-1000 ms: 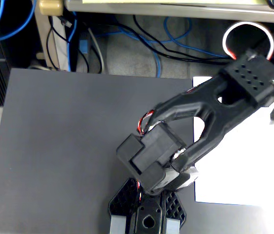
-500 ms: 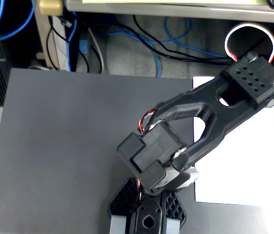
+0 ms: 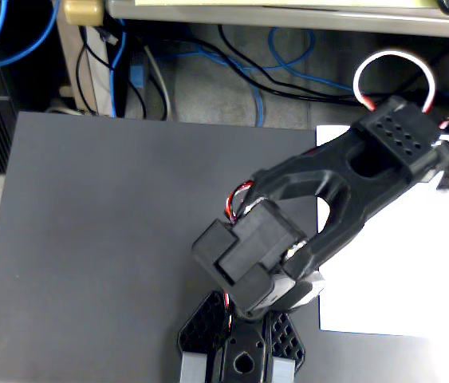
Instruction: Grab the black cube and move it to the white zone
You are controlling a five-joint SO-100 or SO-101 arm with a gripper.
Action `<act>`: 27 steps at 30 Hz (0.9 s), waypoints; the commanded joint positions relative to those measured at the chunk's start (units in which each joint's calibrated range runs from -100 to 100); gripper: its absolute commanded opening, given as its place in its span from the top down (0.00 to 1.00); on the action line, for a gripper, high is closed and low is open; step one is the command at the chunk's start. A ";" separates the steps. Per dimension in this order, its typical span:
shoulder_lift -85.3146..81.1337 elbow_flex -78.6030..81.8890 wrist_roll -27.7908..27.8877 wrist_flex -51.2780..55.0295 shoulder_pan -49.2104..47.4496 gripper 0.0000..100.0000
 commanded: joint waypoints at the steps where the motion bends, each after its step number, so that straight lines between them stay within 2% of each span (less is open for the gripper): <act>1: -0.09 3.35 3.34 -1.39 -0.56 0.78; 6: -0.25 2.71 4.02 -1.90 -0.04 0.76; 15: -0.25 3.71 4.07 -10.31 4.45 0.76; 19: -0.25 7.06 4.12 -10.31 4.52 0.65; 23: -0.25 7.88 6.43 -10.14 4.52 0.64; 27: -1.01 7.06 6.17 -10.48 4.52 0.64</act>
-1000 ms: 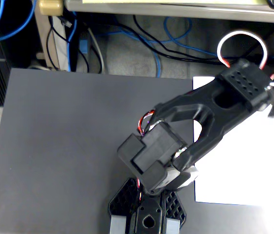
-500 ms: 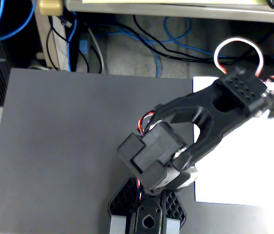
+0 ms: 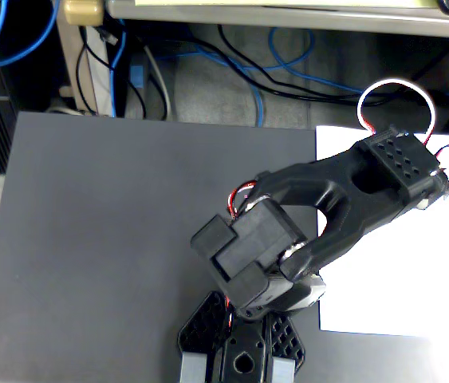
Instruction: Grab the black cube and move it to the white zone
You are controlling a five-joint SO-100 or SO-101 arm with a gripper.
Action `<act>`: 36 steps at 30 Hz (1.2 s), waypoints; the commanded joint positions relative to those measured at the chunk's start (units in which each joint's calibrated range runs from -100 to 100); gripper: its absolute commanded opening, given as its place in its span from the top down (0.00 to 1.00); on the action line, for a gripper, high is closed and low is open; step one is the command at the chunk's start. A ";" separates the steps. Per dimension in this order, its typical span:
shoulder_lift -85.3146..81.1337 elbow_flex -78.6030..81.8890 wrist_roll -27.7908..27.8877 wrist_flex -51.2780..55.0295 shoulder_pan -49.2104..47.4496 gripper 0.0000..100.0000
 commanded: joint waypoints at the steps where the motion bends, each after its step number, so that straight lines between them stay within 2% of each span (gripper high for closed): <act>1: -1.18 -2.16 0.03 -1.41 0.61 0.64; 5: -1.18 -11.23 -4.21 -0.21 0.61 0.64; 9: -1.18 -23.11 -4.74 12.74 0.24 0.64; 11: -1.26 -30.72 -7.67 17.29 -0.35 0.64; 16: -1.26 -51.03 -13.48 33.58 -10.65 0.64; 20: -1.26 -56.92 -20.87 35.04 -20.59 0.64; 24: -3.19 -56.74 -25.64 34.27 -27.21 0.64; 27: -17.81 -52.84 -27.05 35.21 -30.81 0.64; 30: -34.86 -37.52 -27.84 34.61 -33.90 0.64; 36: -67.87 -3.34 -29.36 26.21 -37.95 0.64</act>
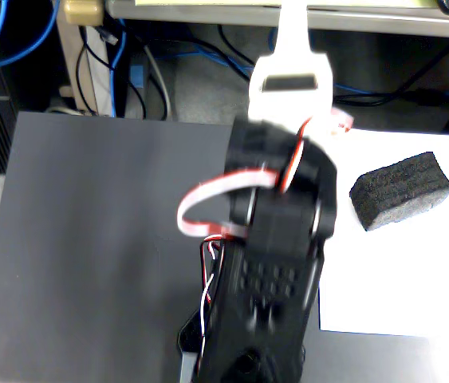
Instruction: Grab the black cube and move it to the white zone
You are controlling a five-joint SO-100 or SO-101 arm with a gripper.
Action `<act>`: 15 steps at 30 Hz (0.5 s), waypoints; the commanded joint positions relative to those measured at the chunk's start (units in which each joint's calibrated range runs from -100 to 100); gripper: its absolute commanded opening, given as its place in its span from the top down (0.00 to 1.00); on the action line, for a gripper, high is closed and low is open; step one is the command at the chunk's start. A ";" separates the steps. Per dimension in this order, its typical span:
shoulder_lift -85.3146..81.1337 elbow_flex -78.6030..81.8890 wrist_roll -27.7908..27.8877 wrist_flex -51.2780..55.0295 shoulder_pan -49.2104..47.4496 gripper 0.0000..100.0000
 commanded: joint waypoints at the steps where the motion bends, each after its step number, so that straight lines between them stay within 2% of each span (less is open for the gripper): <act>1: -15.13 14.82 -0.09 -4.09 -0.51 0.64; 7: -15.13 37.31 -2.18 -22.35 -0.58 0.64; 11: -15.04 46.37 -2.13 -17.81 -0.58 0.65; 15: -14.79 47.19 -2.13 -5.20 -1.17 0.75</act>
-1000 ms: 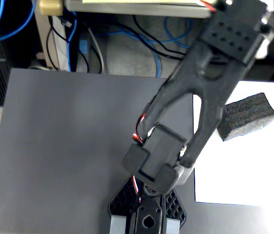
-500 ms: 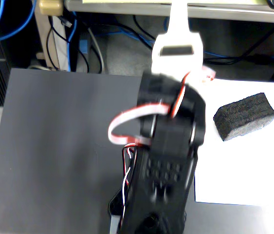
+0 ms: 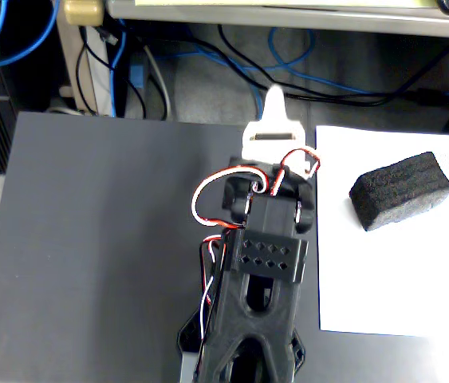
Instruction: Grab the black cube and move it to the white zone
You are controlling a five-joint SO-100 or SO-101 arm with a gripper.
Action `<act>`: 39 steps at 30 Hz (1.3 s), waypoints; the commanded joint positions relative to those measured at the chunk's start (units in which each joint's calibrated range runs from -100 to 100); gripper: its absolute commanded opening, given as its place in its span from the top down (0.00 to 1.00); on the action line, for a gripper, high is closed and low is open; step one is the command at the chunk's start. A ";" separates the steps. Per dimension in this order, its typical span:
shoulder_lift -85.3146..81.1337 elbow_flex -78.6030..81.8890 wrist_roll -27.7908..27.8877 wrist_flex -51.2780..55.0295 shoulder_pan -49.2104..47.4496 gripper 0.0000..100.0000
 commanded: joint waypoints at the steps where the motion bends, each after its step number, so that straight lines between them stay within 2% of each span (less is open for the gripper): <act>1: 0.19 -0.89 -0.35 10.98 -2.20 0.76; 3: 0.28 -0.89 -0.35 10.72 -3.01 0.80; 6: 0.28 1.01 -0.40 10.21 -3.01 0.98; 7: 0.28 1.01 -0.40 10.21 -3.01 0.99; 39: -0.06 1.74 -0.03 9.09 -2.49 0.99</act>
